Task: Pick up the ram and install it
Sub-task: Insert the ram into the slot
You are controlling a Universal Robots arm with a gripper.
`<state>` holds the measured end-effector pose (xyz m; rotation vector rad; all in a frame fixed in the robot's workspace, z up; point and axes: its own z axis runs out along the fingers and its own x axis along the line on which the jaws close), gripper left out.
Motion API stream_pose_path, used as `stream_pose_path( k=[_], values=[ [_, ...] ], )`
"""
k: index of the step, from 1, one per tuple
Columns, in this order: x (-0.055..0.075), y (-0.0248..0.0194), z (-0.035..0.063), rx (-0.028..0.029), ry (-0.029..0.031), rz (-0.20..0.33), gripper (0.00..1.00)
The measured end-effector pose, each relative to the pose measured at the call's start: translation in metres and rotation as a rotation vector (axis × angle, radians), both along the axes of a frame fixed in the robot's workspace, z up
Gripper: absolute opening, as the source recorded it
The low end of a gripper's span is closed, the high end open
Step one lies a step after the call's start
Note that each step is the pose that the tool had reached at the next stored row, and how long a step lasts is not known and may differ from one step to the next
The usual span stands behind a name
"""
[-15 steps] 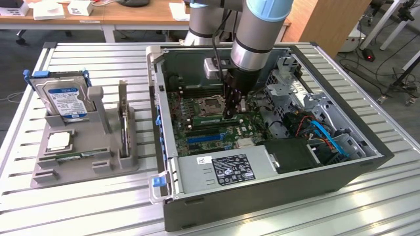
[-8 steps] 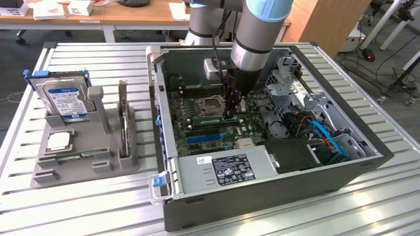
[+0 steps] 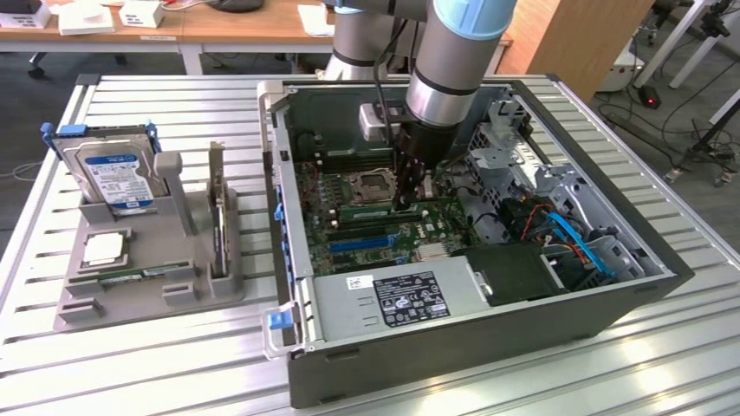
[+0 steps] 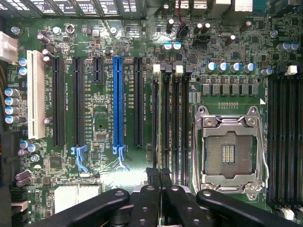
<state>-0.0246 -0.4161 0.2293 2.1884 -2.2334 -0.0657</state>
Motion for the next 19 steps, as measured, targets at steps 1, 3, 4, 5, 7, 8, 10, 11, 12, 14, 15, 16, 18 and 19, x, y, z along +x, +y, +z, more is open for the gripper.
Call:
stream_pose_path(
  k=[1, 3, 4, 5, 7, 8, 10, 11, 12, 14, 15, 16, 18, 19],
  values=[
    [0.0001, 0.0000, 0.0000, 0.0000, 0.0000, 0.000, 0.11],
    [0.0003, 0.0000, 0.0000, 0.0000, 0.0000, 0.001, 0.11],
    [0.0003, 0.0000, 0.0000, 0.0000, 0.0000, 0.001, 0.11],
    [0.0003, 0.0000, 0.0000, 0.0001, 0.0000, 0.001, 0.11],
    [0.0003, 0.0000, 0.0000, 0.0003, 0.0000, 0.003, 0.11],
    [0.0003, 0.0000, 0.0000, 0.0003, -0.0001, 0.005, 0.11],
    [0.0003, 0.0000, 0.0000, 0.0002, 0.0000, 0.010, 0.11],
    [0.0003, 0.0000, 0.0000, 0.0001, -0.0001, 0.013, 0.11],
    [0.0003, 0.0000, 0.0000, 0.0002, 0.0000, 0.015, 0.11],
    [0.0003, 0.0000, 0.0000, 0.0002, 0.0000, 0.019, 0.11],
    [0.0003, 0.0000, 0.0000, 0.0002, -0.0001, 0.020, 0.11],
    [0.0003, 0.0000, 0.0000, 0.0002, -0.0001, 0.021, 0.11],
    [0.0003, 0.0000, 0.0000, 0.0002, -0.0001, 0.022, 0.11],
    [0.0003, 0.0000, 0.0000, 0.0002, 0.0000, 0.022, 0.11]
  ],
)
